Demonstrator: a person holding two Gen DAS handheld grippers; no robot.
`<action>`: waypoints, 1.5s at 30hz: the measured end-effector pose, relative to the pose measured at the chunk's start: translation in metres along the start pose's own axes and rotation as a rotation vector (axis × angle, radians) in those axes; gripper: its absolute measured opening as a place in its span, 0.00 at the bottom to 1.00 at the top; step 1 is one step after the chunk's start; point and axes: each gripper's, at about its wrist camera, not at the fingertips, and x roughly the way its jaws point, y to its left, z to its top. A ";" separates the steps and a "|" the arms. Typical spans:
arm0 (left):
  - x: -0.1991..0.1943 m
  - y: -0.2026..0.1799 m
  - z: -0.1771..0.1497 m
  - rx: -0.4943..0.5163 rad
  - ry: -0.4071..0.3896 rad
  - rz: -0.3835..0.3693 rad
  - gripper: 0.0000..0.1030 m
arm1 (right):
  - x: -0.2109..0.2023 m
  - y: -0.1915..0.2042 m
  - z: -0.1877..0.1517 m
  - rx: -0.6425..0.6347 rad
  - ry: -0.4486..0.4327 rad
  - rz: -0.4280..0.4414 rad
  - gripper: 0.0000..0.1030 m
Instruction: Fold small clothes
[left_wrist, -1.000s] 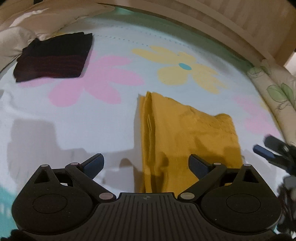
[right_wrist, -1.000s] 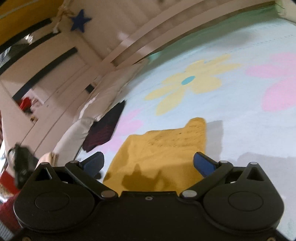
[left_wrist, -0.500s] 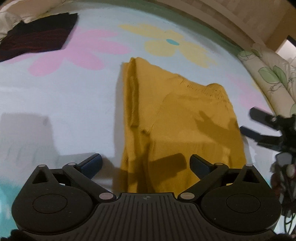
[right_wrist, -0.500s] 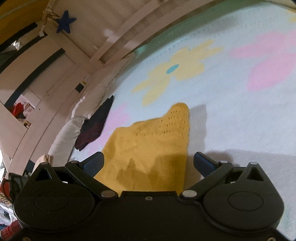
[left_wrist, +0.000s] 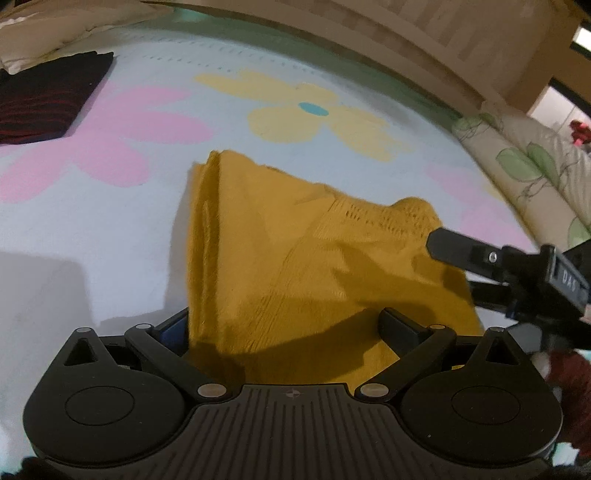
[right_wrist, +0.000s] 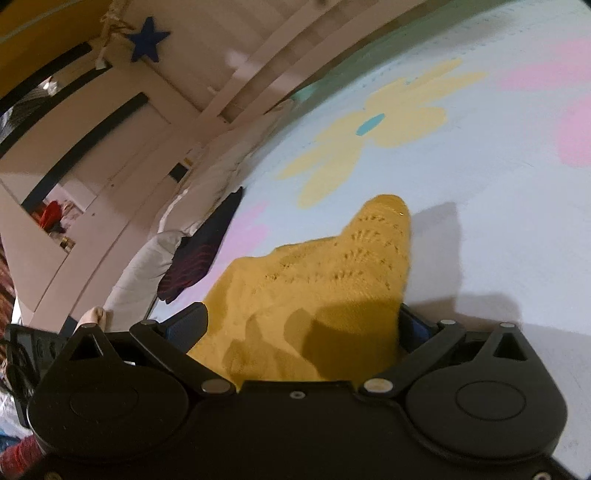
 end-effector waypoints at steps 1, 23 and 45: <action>0.001 0.001 0.000 -0.008 -0.007 -0.009 0.99 | 0.000 0.000 0.000 -0.002 0.000 0.009 1.00; -0.081 -0.054 -0.007 -0.025 -0.098 -0.035 0.25 | -0.070 0.064 0.010 0.028 0.001 -0.023 0.35; -0.126 -0.084 -0.141 0.013 0.093 0.181 0.35 | -0.177 0.086 -0.078 -0.094 0.083 -0.439 0.60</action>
